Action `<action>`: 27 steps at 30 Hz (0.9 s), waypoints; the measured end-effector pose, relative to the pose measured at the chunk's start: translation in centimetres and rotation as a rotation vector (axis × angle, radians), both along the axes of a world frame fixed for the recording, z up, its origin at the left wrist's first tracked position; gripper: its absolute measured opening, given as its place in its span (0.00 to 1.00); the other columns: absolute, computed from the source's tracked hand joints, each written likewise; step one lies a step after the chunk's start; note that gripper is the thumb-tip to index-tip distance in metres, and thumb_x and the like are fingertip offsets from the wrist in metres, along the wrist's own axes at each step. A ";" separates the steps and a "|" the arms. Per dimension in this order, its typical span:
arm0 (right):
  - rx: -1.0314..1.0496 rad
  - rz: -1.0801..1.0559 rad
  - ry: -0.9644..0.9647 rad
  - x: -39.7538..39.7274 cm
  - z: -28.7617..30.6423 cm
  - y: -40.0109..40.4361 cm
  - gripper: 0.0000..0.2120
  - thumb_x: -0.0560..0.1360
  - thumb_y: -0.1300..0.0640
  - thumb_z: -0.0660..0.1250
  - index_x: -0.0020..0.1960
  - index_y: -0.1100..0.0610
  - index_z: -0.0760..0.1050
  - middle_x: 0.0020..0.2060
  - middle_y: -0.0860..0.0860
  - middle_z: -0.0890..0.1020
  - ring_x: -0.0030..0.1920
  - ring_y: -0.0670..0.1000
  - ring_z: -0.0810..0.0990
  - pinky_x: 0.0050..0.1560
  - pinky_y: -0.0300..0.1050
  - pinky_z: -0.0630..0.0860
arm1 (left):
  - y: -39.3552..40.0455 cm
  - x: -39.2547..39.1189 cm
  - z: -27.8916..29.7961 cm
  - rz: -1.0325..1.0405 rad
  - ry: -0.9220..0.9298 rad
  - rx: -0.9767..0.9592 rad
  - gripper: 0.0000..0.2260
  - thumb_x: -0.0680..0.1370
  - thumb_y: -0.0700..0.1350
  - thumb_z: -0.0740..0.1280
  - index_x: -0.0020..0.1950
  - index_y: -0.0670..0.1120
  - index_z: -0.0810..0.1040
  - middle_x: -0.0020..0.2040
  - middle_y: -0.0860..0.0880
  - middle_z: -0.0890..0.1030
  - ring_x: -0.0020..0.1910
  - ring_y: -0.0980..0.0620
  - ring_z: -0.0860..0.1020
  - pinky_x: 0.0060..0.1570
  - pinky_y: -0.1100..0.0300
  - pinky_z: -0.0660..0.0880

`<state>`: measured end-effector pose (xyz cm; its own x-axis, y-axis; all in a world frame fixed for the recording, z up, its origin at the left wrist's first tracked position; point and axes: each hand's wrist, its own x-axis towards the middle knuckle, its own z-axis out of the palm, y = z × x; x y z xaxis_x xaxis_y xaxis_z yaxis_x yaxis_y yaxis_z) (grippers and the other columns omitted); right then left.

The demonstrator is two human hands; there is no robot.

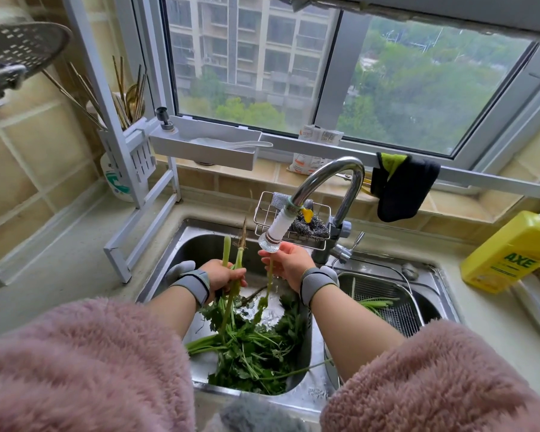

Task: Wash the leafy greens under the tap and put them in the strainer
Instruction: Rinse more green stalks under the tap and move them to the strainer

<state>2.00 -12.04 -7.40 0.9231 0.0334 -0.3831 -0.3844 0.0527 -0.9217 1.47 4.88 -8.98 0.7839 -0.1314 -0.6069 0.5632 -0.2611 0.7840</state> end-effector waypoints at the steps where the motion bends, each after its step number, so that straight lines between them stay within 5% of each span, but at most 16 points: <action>1: -0.027 -0.001 -0.018 -0.1 0.1 0.0 0.02 0.75 0.64 0.66 0.46 0.62 0.77 0.35 0.52 0.81 0.37 0.48 0.77 0.43 0.41 0.76 | -0.1 0.0 0.1 0.014 -0.003 -0.013 0.07 0.77 0.42 0.66 0.40 0.41 0.76 0.37 0.45 0.80 0.31 0.53 0.73 0.34 0.62 0.70; 4: -0.002 -0.044 -0.022 -0.3 0.3 -0.2 0.08 0.76 0.66 0.64 0.54 0.66 0.74 0.36 0.55 0.77 0.36 0.50 0.76 0.37 0.38 0.79 | -0.4 0.0 0.0 0.028 -0.030 0.015 0.07 0.78 0.41 0.65 0.40 0.41 0.76 0.35 0.46 0.78 0.31 0.54 0.73 0.33 0.63 0.69; 9: -0.040 -0.020 0.033 -0.6 0.9 -0.8 0.04 0.75 0.63 0.66 0.41 0.60 0.75 0.34 0.53 0.77 0.33 0.48 0.77 0.32 0.34 0.78 | -0.9 0.1 -0.1 -0.024 -0.014 0.050 0.09 0.74 0.46 0.70 0.44 0.41 0.75 0.37 0.47 0.77 0.31 0.54 0.69 0.38 0.61 0.69; 14: -0.018 0.008 0.062 -0.6 1.1 -0.8 0.06 0.73 0.65 0.68 0.38 0.61 0.76 0.22 0.48 0.78 0.19 0.41 0.71 0.22 0.31 0.69 | -2.2 -0.3 0.4 -0.162 -0.022 0.025 0.10 0.70 0.47 0.74 0.38 0.44 0.76 0.36 0.49 0.76 0.36 0.53 0.71 0.40 0.60 0.68; 19: 0.002 0.027 0.075 -0.8 1.3 -0.8 0.06 0.73 0.63 0.69 0.37 0.61 0.78 0.25 0.50 0.78 0.23 0.43 0.70 0.22 0.31 0.65 | -2.8 -0.4 0.2 -0.261 -0.058 0.064 0.07 0.69 0.45 0.75 0.38 0.45 0.78 0.37 0.47 0.78 0.40 0.49 0.75 0.54 0.51 0.74; 24: 0.017 -0.001 0.061 -1.0 0.9 -1.0 0.06 0.74 0.63 0.67 0.39 0.60 0.78 0.26 0.49 0.78 0.24 0.43 0.69 0.24 0.31 0.65 | -3.1 -0.4 0.3 -0.233 -0.044 0.083 0.07 0.76 0.44 0.67 0.39 0.44 0.78 0.35 0.47 0.76 0.33 0.52 0.71 0.42 0.57 0.70; 27: -0.216 -0.010 0.056 -0.8 0.6 -1.4 0.04 0.76 0.58 0.66 0.44 0.58 0.77 0.32 0.48 0.75 0.30 0.44 0.69 0.30 0.34 0.66 | -2.9 -0.5 0.7 -0.225 0.024 -0.051 0.10 0.81 0.41 0.60 0.44 0.41 0.78 0.35 0.47 0.77 0.31 0.54 0.69 0.34 0.63 0.69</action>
